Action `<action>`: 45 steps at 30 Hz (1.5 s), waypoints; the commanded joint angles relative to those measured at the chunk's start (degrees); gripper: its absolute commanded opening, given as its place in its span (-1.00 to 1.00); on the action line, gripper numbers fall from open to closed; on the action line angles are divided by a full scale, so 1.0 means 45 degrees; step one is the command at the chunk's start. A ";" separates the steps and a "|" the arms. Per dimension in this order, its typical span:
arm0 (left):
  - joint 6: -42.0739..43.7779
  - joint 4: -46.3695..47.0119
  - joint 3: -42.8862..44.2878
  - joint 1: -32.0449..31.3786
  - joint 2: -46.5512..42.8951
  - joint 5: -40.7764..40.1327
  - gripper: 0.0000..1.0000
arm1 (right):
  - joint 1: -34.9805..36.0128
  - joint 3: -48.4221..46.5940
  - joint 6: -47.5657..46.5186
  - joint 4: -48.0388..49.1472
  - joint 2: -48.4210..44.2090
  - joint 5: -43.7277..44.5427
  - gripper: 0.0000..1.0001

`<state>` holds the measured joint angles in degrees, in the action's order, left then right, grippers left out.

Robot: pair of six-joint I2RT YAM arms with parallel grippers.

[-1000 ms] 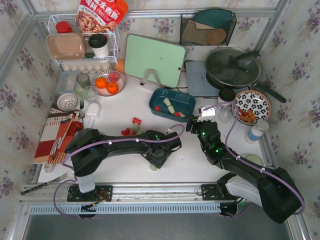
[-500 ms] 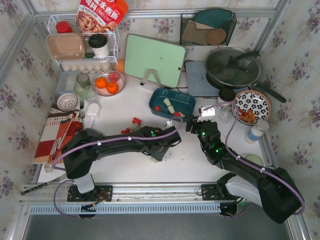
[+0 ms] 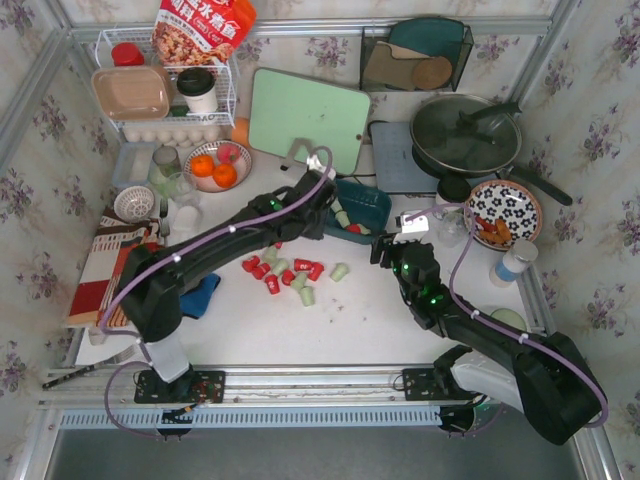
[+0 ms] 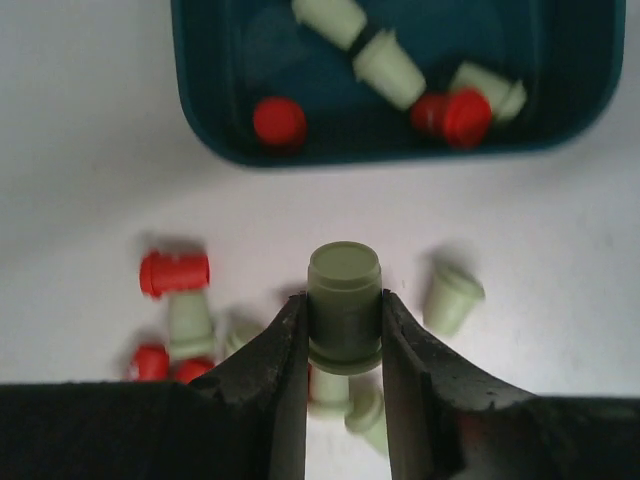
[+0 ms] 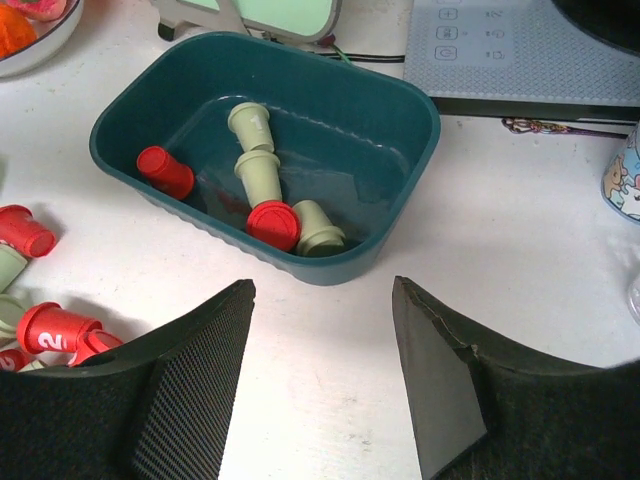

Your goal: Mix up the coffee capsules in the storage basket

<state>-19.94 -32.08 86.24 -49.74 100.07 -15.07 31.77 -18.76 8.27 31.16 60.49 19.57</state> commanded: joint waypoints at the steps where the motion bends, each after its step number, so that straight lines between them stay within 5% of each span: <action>1: 0.1267 0.1786 0.1212 0.0699 0.1350 -0.0232 -0.50 | 0.0010 -0.0062 0.0056 0.0327 0.0190 -0.0245 0.29; 7: 0.1434 0.3645 0.2807 0.1520 0.3544 0.0138 -0.49 | -0.0001 -0.0303 0.0192 0.0160 0.0518 -0.0715 0.29; 14: 0.0070 0.1842 0.5797 0.2258 0.6096 0.0631 -0.41 | -0.0005 -0.0608 0.0420 -0.0243 0.0739 -0.1462 0.29; 20: -0.0945 0.2124 0.5441 0.2556 0.6344 0.0693 -0.28 | 0.0010 -0.0829 0.0561 -0.0486 0.0878 -0.1869 0.29; 25: -0.0957 0.2313 0.5332 0.2561 0.6152 0.0848 0.05 | 0.0004 -0.0888 0.0603 -0.0537 0.1013 -0.2087 0.29; 33: -0.0763 0.3152 0.3361 0.2539 0.3839 0.0635 0.24 | 0.0017 -0.1374 0.0824 -0.0908 0.1803 -0.2833 0.28; 39: -0.0442 0.3285 -0.0592 0.2506 -0.0184 0.0114 0.24 | 0.0100 -0.1698 0.0935 -0.1056 0.2459 -0.3395 0.25; 45: -0.0080 0.1087 -0.3610 0.2498 -0.4334 0.0335 0.25 | 0.0377 -0.2350 0.0184 -0.1774 0.3213 -0.4514 0.24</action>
<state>-22.02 -20.16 75.07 -38.48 88.84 -13.47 32.75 -27.29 11.66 25.67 73.45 3.86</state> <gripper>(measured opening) 0.620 0.622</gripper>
